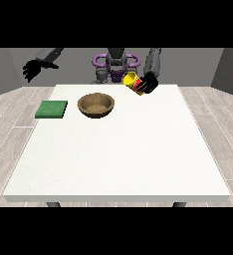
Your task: Pick the cup and pour the ball into the bowl, then pick the bowl and place it on the pad
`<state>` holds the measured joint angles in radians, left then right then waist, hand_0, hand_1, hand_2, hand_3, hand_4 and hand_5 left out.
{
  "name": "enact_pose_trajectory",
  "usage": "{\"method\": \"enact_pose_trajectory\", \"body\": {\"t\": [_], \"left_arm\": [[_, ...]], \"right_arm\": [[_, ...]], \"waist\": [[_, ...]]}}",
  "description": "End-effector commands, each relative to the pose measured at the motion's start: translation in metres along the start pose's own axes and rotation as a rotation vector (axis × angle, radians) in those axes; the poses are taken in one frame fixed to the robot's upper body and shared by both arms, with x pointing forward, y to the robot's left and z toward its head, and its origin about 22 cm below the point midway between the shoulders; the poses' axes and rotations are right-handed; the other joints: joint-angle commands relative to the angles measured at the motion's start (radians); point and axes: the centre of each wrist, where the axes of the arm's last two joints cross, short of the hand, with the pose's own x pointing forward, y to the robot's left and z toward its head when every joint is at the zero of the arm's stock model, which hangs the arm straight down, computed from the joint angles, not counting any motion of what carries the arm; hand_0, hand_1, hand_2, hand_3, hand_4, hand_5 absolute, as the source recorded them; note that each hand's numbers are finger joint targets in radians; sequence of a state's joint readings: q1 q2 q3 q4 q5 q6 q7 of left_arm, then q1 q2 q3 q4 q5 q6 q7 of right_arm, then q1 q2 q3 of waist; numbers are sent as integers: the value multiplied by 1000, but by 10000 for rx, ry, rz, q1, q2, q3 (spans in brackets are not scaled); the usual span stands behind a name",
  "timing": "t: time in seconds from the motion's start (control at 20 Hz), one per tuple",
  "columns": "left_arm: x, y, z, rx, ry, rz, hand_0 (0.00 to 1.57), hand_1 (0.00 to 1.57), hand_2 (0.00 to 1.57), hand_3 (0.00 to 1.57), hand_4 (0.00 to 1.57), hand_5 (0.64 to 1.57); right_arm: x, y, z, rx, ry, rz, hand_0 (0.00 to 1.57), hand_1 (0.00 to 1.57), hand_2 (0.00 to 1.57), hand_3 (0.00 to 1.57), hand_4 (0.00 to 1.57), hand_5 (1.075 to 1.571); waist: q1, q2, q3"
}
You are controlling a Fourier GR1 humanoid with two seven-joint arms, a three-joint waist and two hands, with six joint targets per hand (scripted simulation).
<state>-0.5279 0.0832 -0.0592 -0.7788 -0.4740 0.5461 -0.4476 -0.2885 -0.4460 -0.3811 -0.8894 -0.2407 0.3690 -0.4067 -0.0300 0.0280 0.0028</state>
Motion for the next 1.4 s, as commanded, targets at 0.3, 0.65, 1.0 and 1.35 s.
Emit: {"method": "enact_pose_trajectory", "body": {"t": [0.3, 0.65, 1.0, 1.35], "left_arm": [[69, -41, -19, -1529, -216, -2809, 1364, 1364, 1571, 1571, 1068, 1568], [93, -47, -20, -1412, -1328, -3912, 1279, 1279, 1571, 1571, 1000, 1569], [142, -59, -33, -1080, -1752, -5557, 583, 583, 1571, 1536, 881, 1571], [170, -69, -21, -1361, -3019, -7134, 455, 455, 1571, 1571, 894, 1571]], "right_arm": [[-38, -21, 46, -754, 1380, 172, 0, 0, 0, 0, 0, 1560], [-37, -24, 38, -1093, 604, 57, 0, 0, 0, 0, 0, 1552], [-7, -19, -10, -350, 184, -86, 0, 0, 0, 0, 0, 1548], [-9, 5, -29, -303, 565, 341, 0, 0, 0, 267, 0, 1530]], "waist": [[835, -1337, -13], [928, -579, -19], [217, -160, -20], [355, -212, -22]]}}
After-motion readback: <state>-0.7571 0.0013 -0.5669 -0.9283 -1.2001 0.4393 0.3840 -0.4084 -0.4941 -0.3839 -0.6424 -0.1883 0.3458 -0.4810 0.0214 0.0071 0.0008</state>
